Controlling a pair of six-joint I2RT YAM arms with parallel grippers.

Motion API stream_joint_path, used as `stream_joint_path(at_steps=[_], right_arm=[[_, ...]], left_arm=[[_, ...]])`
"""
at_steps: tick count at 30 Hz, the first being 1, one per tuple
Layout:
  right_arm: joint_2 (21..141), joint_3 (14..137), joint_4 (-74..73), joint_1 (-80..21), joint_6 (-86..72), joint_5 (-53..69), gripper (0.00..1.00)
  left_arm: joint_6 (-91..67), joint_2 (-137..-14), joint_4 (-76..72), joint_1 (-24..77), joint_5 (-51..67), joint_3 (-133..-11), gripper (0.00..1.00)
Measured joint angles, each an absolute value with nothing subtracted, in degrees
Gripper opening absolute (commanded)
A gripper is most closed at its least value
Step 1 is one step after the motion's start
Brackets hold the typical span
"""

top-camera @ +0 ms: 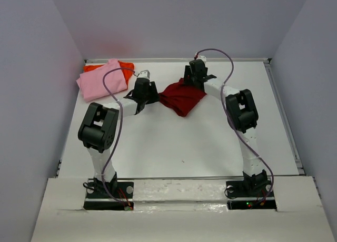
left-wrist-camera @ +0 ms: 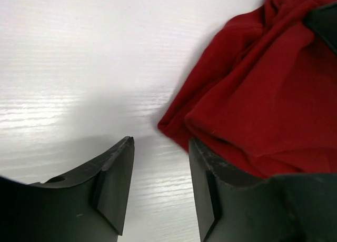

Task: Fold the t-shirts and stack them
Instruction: Fold the 2/3-rectangle-folded T-shirt at the center of the board.

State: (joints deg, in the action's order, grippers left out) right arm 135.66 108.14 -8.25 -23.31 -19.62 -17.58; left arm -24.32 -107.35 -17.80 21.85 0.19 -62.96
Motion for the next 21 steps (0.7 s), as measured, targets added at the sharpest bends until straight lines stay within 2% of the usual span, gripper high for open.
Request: stream_joint_path(at_steps=[12,21], right_arm=[[119.3,98.7,-6.5,-23.2,-16.4,-17.9,0.76],[119.3,97.3,-5.5,-23.2,-16.8,-15.0,0.75]], left_arm=[[-24.5,-96.7,-17.0,21.5,-0.8,-61.6,0.58],[-25.3,-93.7,-16.3,22.9,2.0,-61.9,0.58]])
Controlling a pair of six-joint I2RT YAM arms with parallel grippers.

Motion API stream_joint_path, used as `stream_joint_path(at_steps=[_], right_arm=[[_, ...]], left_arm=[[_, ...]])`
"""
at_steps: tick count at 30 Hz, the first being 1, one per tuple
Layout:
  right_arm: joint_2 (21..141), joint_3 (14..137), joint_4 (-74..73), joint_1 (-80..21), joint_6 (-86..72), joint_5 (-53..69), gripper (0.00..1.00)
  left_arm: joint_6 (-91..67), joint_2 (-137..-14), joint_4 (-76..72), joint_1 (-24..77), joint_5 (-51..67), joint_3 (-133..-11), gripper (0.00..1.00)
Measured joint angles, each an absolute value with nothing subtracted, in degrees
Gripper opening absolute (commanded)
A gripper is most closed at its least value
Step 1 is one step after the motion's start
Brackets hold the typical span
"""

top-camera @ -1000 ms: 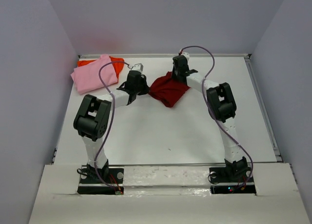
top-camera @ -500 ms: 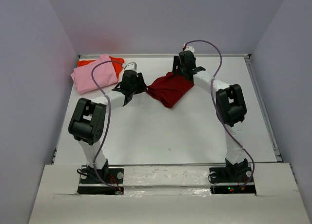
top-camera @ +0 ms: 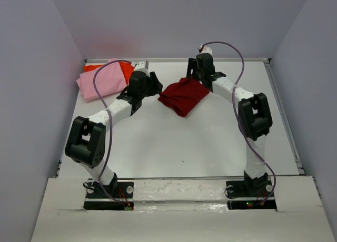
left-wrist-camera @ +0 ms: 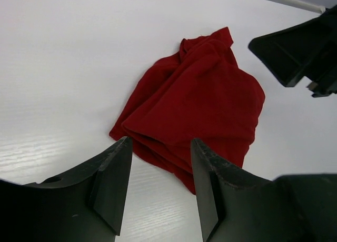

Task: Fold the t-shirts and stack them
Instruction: Smooth out the square-folded T-shirt at the center of the board.

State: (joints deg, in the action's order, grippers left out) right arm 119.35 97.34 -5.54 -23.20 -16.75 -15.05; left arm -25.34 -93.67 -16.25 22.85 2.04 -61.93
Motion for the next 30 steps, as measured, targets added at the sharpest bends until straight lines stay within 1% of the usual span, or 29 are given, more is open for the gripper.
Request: stream_joint_path(at_steps=[8,15,23,30], right_arm=[[128.1,103.2,-7.4,-23.2,-18.1,-10.7,0.76],[132.0,106.9,-8.6,-23.2,-19.6,-8.5,0.77],[135.7,113.2,-8.9,-23.2,-21.2,-6.1,0.77],[142.1,119.7,-8.9,-23.2,-24.3,-1.4,0.77]], left_arm=[[-24.8,-90.6,-14.5,26.4,1.3,-60.3,0.59],[-23.9,-85.0,-13.9,28.1,-0.6,-58.9,0.59],[-23.3,-84.8,-13.0,28.1,-1.5,-56.7,0.59],[-23.1,-84.6,-12.3,28.2,-1.5,-56.6,0.59]])
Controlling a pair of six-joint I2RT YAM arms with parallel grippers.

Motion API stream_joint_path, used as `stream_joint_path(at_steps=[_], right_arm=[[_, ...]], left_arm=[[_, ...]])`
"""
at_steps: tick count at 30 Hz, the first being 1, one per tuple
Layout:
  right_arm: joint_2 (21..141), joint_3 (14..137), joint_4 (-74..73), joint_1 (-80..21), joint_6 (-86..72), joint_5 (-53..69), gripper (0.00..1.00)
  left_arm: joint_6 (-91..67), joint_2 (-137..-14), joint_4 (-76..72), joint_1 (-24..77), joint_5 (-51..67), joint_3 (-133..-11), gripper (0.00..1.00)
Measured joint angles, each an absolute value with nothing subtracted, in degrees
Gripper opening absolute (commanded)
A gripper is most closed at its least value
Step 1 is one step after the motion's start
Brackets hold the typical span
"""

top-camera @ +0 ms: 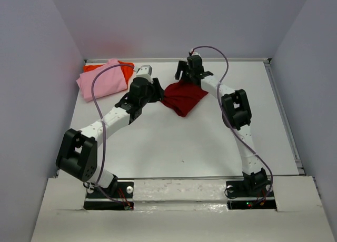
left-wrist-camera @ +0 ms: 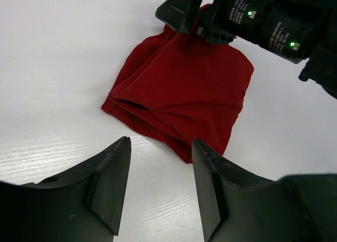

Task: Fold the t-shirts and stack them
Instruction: Smooth out the square-folded T-shirt at the center of the board.

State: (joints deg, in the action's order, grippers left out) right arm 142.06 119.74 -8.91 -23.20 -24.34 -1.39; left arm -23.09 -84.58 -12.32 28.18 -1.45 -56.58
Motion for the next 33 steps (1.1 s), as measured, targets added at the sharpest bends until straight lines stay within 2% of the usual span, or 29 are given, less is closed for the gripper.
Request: stream_joint_path(at_steps=[10,14,24,28,33], right_arm=[[144.9,120.5,-5.9,-23.1,-24.8,2.1,0.78],[143.6,117.1,-3.4,-23.1,-23.5,2.7,0.79],[127.3,101.9,-2.1,-22.9,-18.6,0.7,0.81],[118.6,96.0,-0.8,-22.9,-16.1,-2.2,0.82],[114.8,90.8,1.0,-22.9,-15.2,-4.5,0.82]], left_arm=[[-23.0,-82.5,-12.5,28.9,-1.5,-55.1,0.59],[-23.0,-81.7,-12.6,29.3,-1.5,-53.4,0.59],[-24.7,-82.4,-15.4,31.9,0.4,-53.2,0.59],[-26.3,-86.2,-18.2,32.4,3.0,-54.6,0.58],[-26.9,-94.7,-20.2,33.1,5.1,-58.4,0.58]])
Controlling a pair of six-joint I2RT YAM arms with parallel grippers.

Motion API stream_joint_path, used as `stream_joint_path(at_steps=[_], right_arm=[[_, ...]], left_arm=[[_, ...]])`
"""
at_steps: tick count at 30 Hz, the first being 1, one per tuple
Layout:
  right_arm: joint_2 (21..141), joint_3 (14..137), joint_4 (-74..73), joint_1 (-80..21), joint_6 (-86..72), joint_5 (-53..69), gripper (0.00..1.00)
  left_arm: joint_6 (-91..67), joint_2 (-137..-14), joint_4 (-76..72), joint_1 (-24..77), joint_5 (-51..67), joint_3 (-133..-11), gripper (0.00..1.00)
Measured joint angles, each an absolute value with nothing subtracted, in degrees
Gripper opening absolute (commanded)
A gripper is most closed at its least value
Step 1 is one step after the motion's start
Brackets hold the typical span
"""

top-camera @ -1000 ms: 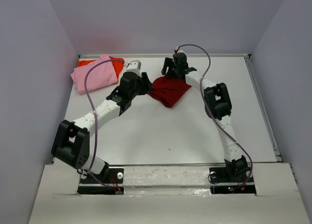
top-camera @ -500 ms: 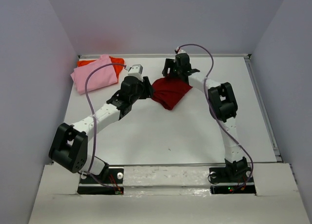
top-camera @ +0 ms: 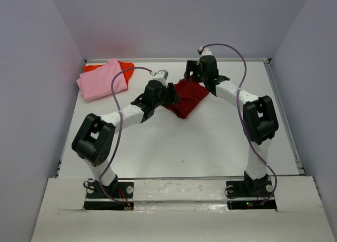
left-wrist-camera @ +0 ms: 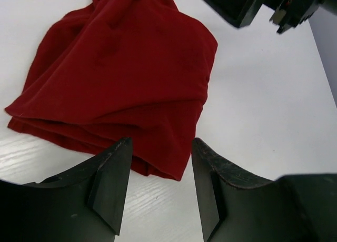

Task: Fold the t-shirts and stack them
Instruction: Smooth out the square-folded T-shirt at the center of the board.

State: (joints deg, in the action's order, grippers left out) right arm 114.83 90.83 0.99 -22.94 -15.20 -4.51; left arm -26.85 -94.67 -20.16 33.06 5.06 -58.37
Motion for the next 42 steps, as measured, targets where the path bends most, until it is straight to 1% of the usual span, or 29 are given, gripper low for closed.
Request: stream_joint_path(at_steps=[9,15,20,25,33,36,42], right_arm=[[115.0,84.6,0.0,-22.2,-18.2,-5.9,0.82],[115.8,84.3,-1.2,-21.4,-21.1,-5.6,0.81],[117.5,84.3,-2.8,-21.3,-23.0,-4.3,0.81],[119.7,84.3,-3.8,-21.3,-24.3,-1.8,0.80],[120.9,84.1,-5.0,-21.3,-26.8,2.4,0.78],[119.4,81.6,-4.2,-21.1,-28.0,3.7,0.78],[111.6,70.8,-3.8,-21.1,-31.1,7.8,0.78]], left_arm=[[-26.9,-106.8,-22.2,32.9,6.4,-65.3,0.58],[-26.9,-112.7,-22.7,31.4,6.9,-68.8,0.57],[-26.7,-117.1,-18.9,29.8,6.9,-73.6,0.56],[-25.8,-118.6,-14.9,28.7,7.0,-77.2,0.56],[-24.9,-119.5,-11.8,28.1,8.0,-78.1,0.55],[-24.7,-119.5,-11.3,27.8,8.4,-78.1,0.55],[-24.2,-118.1,-10.8,27.6,9.1,-76.3,0.55]])
